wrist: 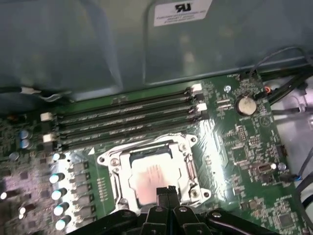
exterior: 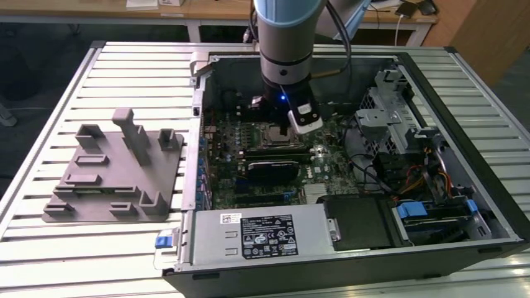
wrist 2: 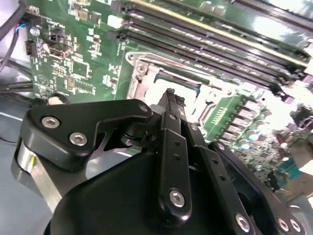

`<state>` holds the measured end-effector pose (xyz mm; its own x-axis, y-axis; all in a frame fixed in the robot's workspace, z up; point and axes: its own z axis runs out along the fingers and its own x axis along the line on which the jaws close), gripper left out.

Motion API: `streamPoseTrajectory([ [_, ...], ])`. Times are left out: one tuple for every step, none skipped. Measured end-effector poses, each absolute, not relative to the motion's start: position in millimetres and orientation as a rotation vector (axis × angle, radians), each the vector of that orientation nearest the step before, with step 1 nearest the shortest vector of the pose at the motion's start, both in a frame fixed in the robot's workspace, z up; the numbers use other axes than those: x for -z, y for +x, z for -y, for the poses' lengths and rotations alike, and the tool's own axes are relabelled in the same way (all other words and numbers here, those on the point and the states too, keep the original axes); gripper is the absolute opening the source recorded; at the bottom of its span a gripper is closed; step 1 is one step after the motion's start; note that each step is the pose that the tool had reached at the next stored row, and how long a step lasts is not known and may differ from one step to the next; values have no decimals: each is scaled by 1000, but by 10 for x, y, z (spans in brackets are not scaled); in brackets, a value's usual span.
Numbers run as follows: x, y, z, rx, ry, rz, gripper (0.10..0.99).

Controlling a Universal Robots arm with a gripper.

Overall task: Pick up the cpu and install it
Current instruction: 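Install the second cpu locking lever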

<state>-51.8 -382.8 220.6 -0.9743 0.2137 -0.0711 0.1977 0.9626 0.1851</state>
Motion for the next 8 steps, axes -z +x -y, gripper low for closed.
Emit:
streamPoseTrajectory([
  [-2200, -514, 3813, -271, 318, -3022, 106],
  [-2193, -512, 3798, -271, 318, -3022, 106],
  [-2185, -512, 3785, -271, 317, -3022, 106],
  [-2177, -512, 3776, -270, 317, -3022, 106],
  [-2167, -512, 3770, -270, 317, -3022, 106],
  [-2159, -512, 3766, -269, 317, -3022, 106],
  [-2150, -512, 3761, -268, 317, -3023, 106],
  [-2143, -512, 3756, -267, 317, -3023, 106],
])
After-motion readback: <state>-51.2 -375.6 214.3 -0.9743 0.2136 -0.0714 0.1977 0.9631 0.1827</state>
